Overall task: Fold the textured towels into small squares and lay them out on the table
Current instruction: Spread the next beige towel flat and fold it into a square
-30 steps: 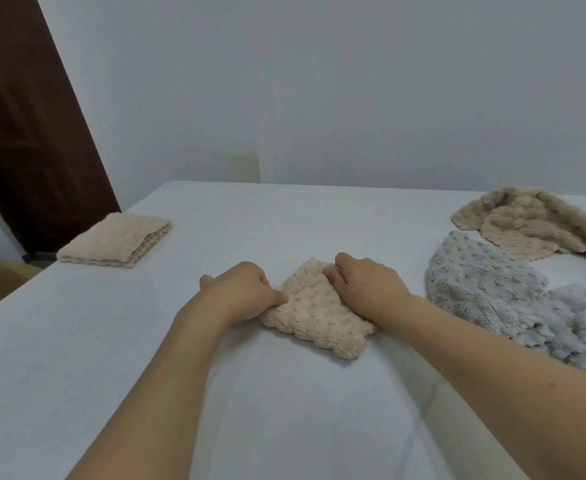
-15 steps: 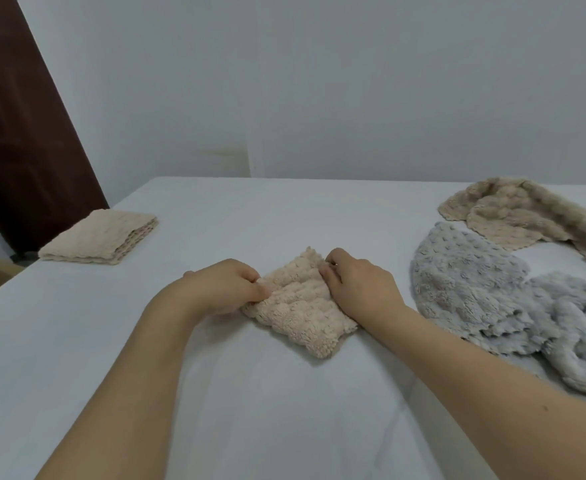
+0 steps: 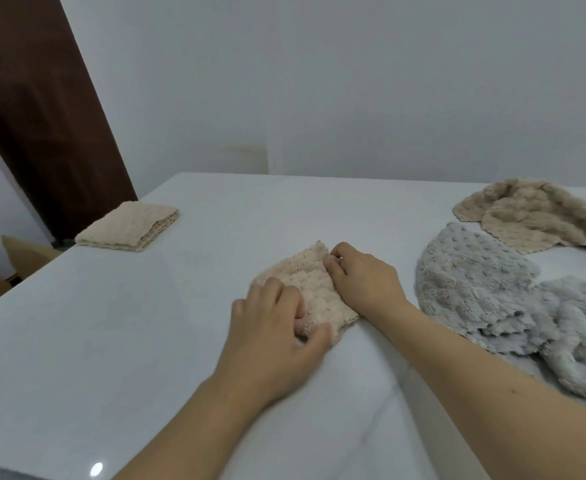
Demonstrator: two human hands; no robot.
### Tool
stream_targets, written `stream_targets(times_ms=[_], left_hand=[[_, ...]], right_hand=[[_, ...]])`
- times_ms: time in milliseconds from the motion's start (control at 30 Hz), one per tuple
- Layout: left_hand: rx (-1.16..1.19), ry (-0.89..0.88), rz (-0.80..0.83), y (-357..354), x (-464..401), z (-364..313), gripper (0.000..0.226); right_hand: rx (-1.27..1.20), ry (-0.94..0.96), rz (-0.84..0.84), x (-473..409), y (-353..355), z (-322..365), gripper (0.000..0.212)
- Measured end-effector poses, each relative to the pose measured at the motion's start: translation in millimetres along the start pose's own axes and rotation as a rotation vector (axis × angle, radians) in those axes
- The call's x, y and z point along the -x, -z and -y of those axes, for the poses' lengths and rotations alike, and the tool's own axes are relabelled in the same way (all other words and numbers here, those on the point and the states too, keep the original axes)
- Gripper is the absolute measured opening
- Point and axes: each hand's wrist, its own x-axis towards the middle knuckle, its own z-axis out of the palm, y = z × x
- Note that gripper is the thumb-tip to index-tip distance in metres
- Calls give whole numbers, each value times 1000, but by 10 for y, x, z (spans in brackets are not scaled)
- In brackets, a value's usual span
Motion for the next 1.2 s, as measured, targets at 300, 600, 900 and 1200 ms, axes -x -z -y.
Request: stream_targets(times_ms=[300,600,900,1200], left_hand=[[-306,48,-156,-214,-38,-190,33],[-336,130,-102,-283,-103,-174,38],[-160,112,33,-313,-155,-119,58],[124,254,410,-57,-126,35,77]], right_hand=[[-41,-37,10,11,17,15,27],[10,-72,-82,20,2,39,25],[50,-77,-48,-12,-7,41,25],[-32,-84,-25,-7,40,17,28]])
